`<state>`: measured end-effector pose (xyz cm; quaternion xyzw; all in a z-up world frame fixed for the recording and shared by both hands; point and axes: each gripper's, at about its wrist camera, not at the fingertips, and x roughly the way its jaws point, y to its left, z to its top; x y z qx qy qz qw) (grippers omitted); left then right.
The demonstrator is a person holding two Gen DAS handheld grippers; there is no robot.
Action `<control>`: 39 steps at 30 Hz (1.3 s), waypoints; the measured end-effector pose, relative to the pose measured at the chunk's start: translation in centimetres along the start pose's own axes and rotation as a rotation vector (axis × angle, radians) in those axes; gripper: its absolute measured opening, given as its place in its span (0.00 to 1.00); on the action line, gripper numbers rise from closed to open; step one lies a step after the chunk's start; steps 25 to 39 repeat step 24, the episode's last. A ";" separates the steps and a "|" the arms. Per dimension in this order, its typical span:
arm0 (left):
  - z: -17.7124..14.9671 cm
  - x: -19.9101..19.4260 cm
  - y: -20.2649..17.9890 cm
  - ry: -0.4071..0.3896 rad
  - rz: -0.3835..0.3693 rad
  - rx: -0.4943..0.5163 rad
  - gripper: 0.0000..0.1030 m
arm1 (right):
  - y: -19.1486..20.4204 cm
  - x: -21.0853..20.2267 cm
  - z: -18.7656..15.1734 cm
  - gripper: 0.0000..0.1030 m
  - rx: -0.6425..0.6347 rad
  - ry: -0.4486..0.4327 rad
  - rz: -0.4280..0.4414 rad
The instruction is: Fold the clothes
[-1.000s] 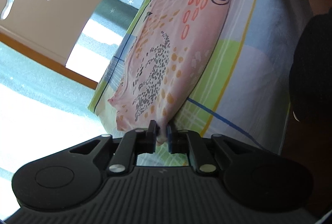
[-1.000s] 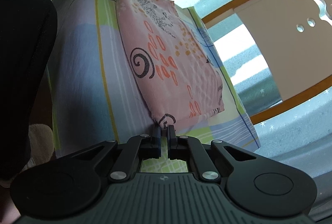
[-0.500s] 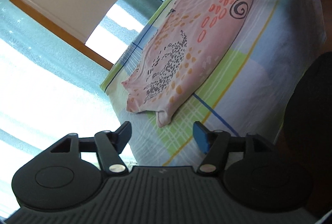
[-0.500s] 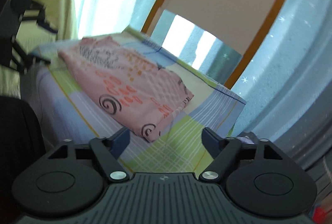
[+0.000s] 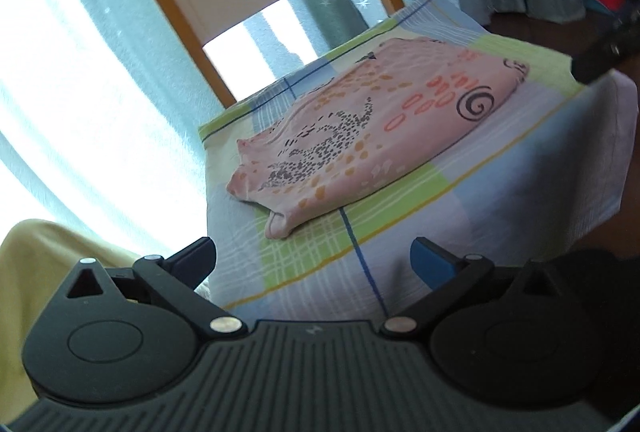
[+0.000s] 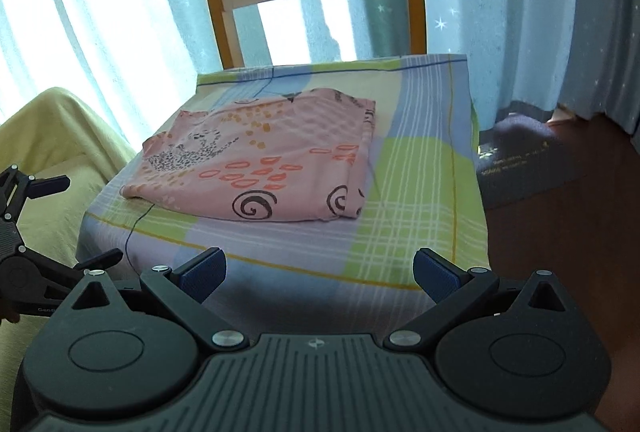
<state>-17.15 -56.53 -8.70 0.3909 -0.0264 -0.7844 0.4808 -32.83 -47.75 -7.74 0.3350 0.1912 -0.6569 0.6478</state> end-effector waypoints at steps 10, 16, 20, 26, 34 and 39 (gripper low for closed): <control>0.7 0.6 0.5 0.066 -0.071 -0.229 0.99 | 0.2 0.4 -0.6 1.00 0.016 0.030 0.006; 0.6 0.7 0.5 0.074 -0.086 -0.282 0.99 | 0.5 1.0 -0.7 1.00 0.016 0.032 0.005; 0.5 1.0 0.5 0.085 -0.103 -0.317 0.99 | 0.8 1.3 -0.9 1.00 0.012 0.042 0.012; 0.4 1.0 0.5 0.076 -0.094 -0.350 0.99 | 1.0 1.4 -0.7 1.00 0.001 0.031 0.016; 0.4 1.0 0.5 0.076 -0.094 -0.350 0.99 | 1.0 1.4 -0.7 1.00 0.001 0.031 0.016; 0.4 1.0 0.5 0.076 -0.094 -0.350 0.99 | 1.0 1.4 -0.7 1.00 0.001 0.031 0.016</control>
